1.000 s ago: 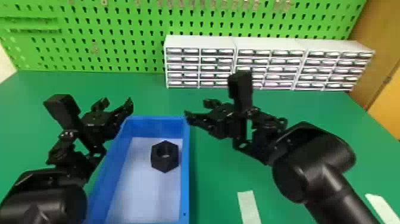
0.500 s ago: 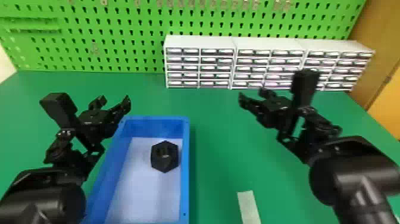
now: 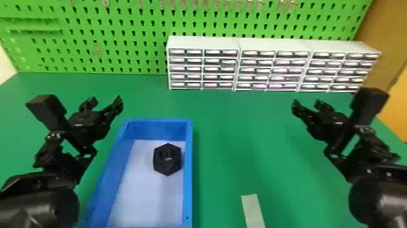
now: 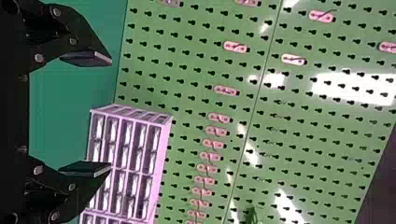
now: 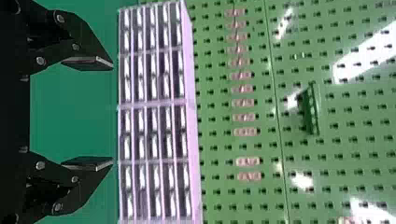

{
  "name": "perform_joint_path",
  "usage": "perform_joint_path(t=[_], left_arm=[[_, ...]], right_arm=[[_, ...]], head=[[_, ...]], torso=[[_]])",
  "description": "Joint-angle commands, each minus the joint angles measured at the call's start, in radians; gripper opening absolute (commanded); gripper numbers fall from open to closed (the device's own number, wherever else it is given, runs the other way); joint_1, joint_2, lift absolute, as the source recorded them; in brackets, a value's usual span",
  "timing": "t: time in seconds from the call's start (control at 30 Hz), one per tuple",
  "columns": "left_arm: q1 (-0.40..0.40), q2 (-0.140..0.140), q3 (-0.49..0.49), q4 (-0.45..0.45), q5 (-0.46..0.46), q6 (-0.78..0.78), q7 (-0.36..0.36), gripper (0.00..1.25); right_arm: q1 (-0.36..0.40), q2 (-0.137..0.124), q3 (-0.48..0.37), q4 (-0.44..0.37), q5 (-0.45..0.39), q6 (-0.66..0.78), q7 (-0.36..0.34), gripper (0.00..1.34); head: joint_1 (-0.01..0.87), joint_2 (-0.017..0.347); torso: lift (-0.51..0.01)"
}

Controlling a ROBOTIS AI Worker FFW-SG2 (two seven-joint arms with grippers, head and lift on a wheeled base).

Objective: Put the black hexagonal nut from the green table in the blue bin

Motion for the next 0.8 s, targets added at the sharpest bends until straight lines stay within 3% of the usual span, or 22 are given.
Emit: perform_joint_path(t=[0.0, 0.3, 0.5, 0.77], left_arm=[[0.001, 0.0, 0.022, -0.001, 0.005, -0.005, 0.0, 0.79], [0.008, 0.0, 0.051, -0.003, 0.002, -0.006, 0.0, 0.79], [0.008, 0.0, 0.079, -0.006, 0.002, -0.006, 0.0, 0.79], [0.009, 0.0, 0.084, -0.01, -0.001, -0.006, 0.0, 0.79]], right_arm=[[0.018, 0.018, -0.054, 0.003, 0.016, -0.01, 0.003, 0.8], [0.036, -0.007, -0.144, 0.077, 0.012, -0.076, 0.027, 0.81], [0.033, -0.011, -0.203, 0.08, 0.01, -0.076, 0.03, 0.81], [0.021, -0.048, -0.24, 0.08, 0.001, -0.076, 0.053, 0.81]], head=[[0.691, 0.009], [0.691, 0.009], [0.691, 0.009], [0.691, 0.009]], torso=[[-0.097], [-0.097], [-0.097], [-0.097]])
